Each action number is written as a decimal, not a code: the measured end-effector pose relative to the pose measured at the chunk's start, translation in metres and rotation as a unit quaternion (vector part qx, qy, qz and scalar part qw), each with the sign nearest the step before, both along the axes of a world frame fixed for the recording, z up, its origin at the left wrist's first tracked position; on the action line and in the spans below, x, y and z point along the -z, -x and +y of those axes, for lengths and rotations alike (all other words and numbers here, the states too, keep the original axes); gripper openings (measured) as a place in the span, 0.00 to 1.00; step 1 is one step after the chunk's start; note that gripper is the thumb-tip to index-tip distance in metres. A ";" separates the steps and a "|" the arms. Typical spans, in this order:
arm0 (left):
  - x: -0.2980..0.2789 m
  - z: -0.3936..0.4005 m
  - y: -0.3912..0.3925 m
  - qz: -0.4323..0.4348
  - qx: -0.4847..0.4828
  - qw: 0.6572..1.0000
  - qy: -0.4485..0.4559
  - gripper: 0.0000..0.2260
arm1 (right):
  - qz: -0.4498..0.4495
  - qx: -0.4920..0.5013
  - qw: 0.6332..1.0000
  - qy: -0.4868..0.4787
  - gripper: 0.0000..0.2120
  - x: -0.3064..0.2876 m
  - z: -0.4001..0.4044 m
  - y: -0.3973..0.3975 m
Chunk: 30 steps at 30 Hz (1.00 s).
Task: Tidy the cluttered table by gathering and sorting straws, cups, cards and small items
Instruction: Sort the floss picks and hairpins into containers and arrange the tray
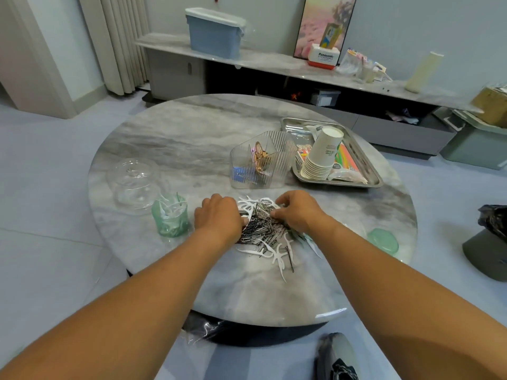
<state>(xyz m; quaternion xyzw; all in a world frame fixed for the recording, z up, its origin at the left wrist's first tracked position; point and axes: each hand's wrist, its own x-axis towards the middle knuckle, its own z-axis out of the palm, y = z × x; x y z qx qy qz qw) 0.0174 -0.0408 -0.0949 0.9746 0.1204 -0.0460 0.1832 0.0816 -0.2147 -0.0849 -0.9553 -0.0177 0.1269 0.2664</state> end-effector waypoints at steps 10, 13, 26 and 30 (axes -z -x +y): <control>-0.010 0.010 -0.026 0.053 -0.016 0.988 0.145 0.17 | 0.062 -0.008 0.998 -0.027 0.12 -0.014 -0.009 -0.019; -0.011 0.015 -0.025 -0.024 -0.032 0.985 0.170 0.11 | 0.040 -0.019 0.999 -0.029 0.12 -0.019 -0.018 -0.023; -0.026 -0.010 -0.005 0.098 -0.160 0.603 0.775 0.16 | 0.117 -0.009 0.970 -0.214 0.06 -0.051 -0.031 -0.021; -0.017 -0.005 -0.001 0.132 -0.133 0.581 0.792 0.23 | 0.133 -0.054 0.968 -0.208 0.02 -0.054 -0.031 -0.015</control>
